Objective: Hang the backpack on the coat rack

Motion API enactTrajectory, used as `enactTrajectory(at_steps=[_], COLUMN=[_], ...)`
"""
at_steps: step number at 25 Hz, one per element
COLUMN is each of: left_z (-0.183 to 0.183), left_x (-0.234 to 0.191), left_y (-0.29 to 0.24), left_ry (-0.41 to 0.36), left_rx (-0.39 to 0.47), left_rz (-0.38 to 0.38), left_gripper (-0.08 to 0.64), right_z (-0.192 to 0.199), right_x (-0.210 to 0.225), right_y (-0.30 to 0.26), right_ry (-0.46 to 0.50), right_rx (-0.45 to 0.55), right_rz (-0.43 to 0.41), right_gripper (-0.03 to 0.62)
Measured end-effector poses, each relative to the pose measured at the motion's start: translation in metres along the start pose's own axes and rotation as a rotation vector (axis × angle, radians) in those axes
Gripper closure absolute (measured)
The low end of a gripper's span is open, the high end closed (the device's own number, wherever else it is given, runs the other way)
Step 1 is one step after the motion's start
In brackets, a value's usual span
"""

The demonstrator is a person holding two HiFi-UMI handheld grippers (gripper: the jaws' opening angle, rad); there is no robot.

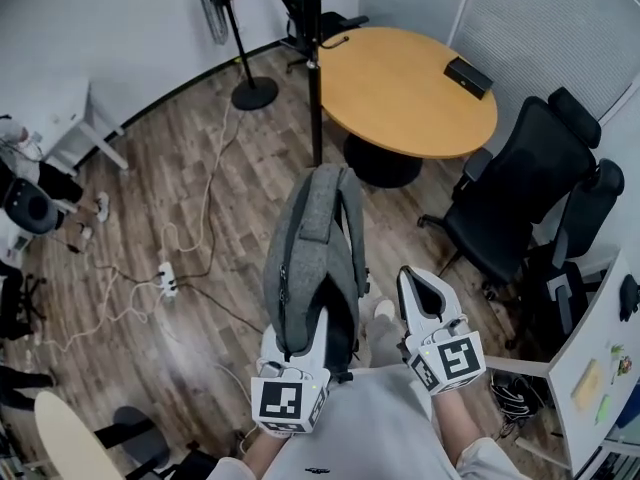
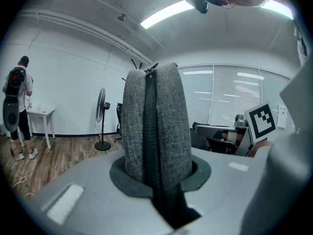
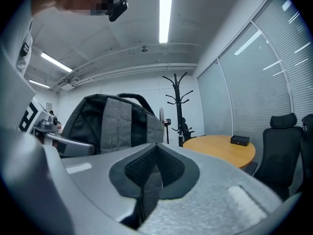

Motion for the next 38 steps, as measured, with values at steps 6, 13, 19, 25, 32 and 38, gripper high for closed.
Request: enactTrajectory(at_steps=[6, 13, 19, 25, 32, 38], left_z=[-0.003, -0.016, -0.037, -0.057, -0.078, -0.092], left_x=[-0.016, -0.017, -0.004, 0.016, 0.034, 0.053], left_y=[-0.025, -0.063, -0.118, -0.159, -0.207, -0.244], left_ry=[0.024, 0.027, 0.017, 0.019, 0.006, -0.014], left_rx=[-0.022, -0.033, -0.035, -0.007, -0.004, 0.002], left_rz=[-0.005, -0.024, -0.019, -0.041, -0.093, -0.147], left_gripper=[0.449, 0.449, 0.449, 0.449, 0.449, 0.449], right_z=[0.003, 0.003, -0.007, -0.024, -0.042, -0.048], right_x=[0.020, 0.058, 0.105, 0.153, 0.206, 0.247], right_y=[-0.020, -0.047, -0.065, -0.085, -0.116, -0.130], right_ry=[-0.020, -0.043, -0.069, -0.064, -0.074, -0.088], right_rx=[-0.021, -0.007, -0.004, 0.018, 0.061, 0.087], right_rz=[0.018, 0.021, -0.013, -0.041, -0.123, -0.160], right_gripper=[0.591, 0.589, 0.591, 0.589, 0.589, 0.589])
Point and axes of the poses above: the fingertips, and each gripper's own axes: y backward along the fingers, x to its right, z out of its underside, the point moved 9 cm from there along y, backward along the fingers, and after that the axes turned 2 degrees about -x, right-handed, at the moved point
